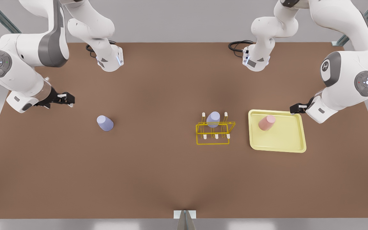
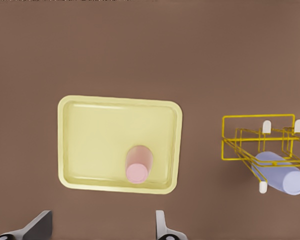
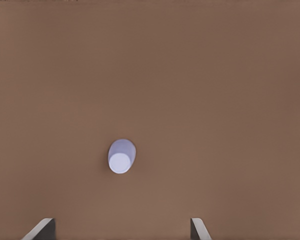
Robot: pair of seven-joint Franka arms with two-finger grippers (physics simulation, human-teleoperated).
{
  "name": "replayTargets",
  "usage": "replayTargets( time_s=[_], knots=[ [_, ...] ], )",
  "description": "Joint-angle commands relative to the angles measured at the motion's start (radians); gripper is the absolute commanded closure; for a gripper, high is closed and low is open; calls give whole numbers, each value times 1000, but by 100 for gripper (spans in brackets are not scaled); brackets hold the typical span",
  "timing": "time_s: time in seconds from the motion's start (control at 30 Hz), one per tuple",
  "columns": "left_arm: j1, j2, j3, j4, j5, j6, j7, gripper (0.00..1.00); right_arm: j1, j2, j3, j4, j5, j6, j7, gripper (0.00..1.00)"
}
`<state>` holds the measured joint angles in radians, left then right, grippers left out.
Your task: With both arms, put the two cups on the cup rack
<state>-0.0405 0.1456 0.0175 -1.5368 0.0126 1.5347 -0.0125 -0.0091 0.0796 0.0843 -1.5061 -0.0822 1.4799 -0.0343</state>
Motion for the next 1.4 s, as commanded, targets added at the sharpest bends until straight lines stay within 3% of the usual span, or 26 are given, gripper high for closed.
replayTargets(
  time_s=[0.0,0.07,0.13,0.3,0.6,0.8,1.37],
  knots=[
    [-4,0,1,0,-2,18,5,0,11,6,-3,-11,1,11,-13,0],
    [-24,15,-1,-40,-2,91,5,0,44,32,-3,-9,-5,11,34,0],
    [-47,19,-1,-213,-2,284,8,0,70,88,-3,-20,-11,17,39,0],
    [-38,25,-1,-439,0,604,11,0,55,140,-2,-267,9,436,50,0],
    [-28,37,2,-562,0,613,6,0,29,112,0,-644,91,958,51,0],
    [-27,68,4,-652,-2,795,5,0,14,109,-2,-750,91,1048,44,0],
    [-13,97,10,-756,-2,901,5,0,14,109,-2,-905,91,1056,36,0]
  ],
)
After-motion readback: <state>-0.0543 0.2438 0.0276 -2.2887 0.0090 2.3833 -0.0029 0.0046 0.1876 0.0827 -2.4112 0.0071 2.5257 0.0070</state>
